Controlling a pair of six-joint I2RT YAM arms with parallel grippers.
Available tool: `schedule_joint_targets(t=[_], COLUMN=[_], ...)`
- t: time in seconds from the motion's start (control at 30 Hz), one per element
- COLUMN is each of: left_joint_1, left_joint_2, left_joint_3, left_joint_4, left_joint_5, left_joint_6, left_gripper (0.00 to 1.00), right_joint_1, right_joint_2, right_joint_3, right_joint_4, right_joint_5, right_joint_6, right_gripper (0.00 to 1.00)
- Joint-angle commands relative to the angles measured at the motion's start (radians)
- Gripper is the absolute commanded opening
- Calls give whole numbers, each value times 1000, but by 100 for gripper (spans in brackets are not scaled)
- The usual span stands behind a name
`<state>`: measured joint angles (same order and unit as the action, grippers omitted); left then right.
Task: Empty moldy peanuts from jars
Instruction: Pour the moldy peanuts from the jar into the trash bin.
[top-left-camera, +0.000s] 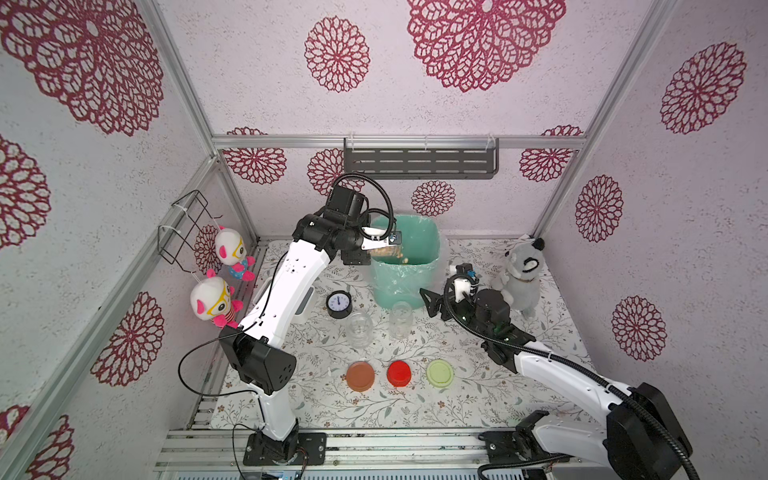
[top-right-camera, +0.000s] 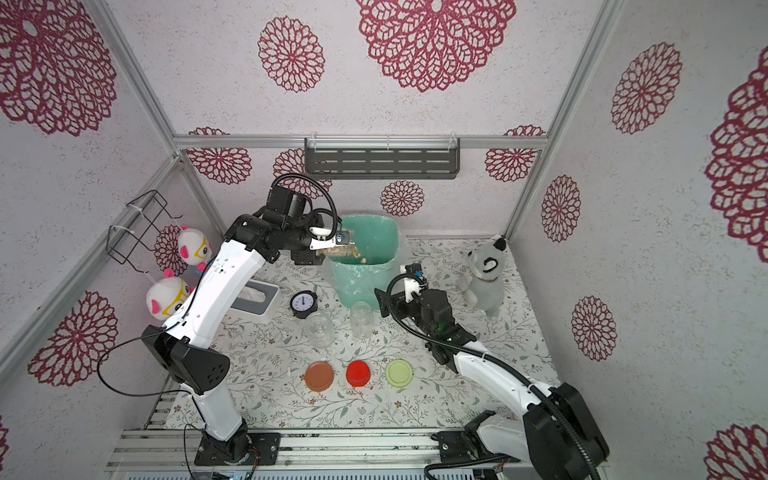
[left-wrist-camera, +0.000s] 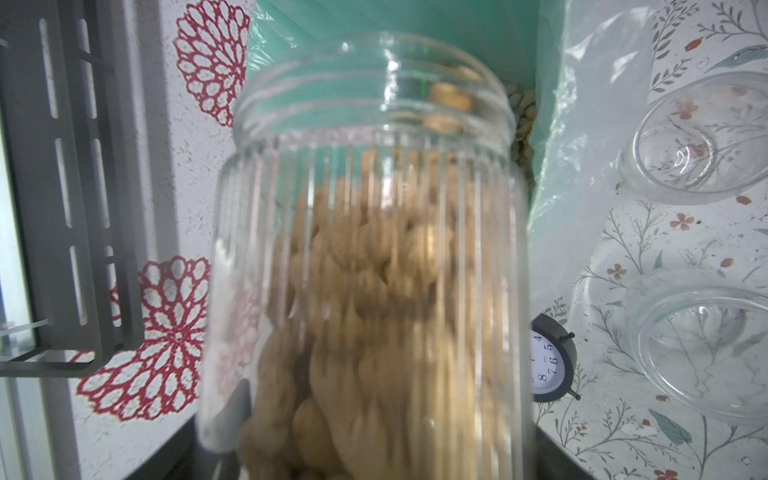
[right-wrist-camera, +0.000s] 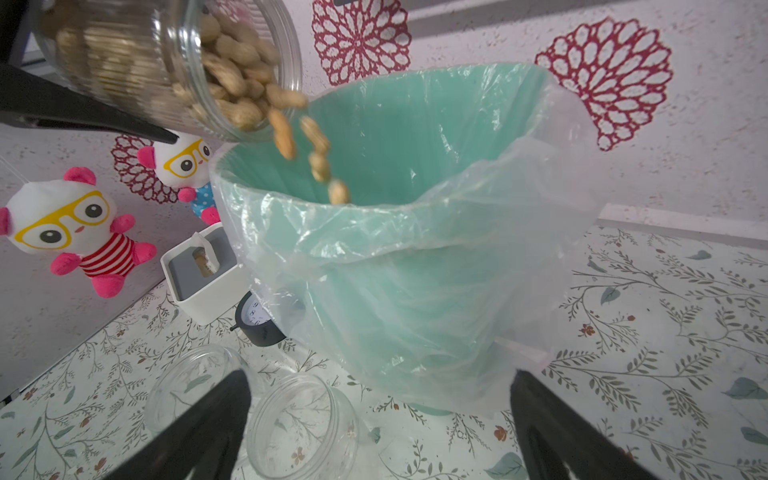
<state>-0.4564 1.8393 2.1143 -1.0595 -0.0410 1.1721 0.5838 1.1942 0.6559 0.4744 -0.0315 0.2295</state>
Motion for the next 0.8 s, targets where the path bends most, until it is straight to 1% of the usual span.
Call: schedule_joint_targets(t=[0.0, 0.17, 0.33, 0.77], left_joint_1=[-16, -22, -37, -58], left_joint_2=[1, 4, 9, -1], left_joint_3=[42, 43, 33, -1], left_joint_4=[81, 98, 122, 165], left_joint_5=[-37, -39, -81, -135], left_joint_6=[49, 57, 90, 148], left_gripper=[0, 0, 0, 0], right_joint_1=[5, 6, 7, 10], right_joint_2=[-26, -15, -15, -20], right_joint_3=[1, 4, -1, -9], right_joint_4=[93, 102, 99, 97], right_joint_5=[-18, -28, -30, -36], right_joint_6=[-12, -12, -12, -12], right_gripper=[99, 99, 99, 99])
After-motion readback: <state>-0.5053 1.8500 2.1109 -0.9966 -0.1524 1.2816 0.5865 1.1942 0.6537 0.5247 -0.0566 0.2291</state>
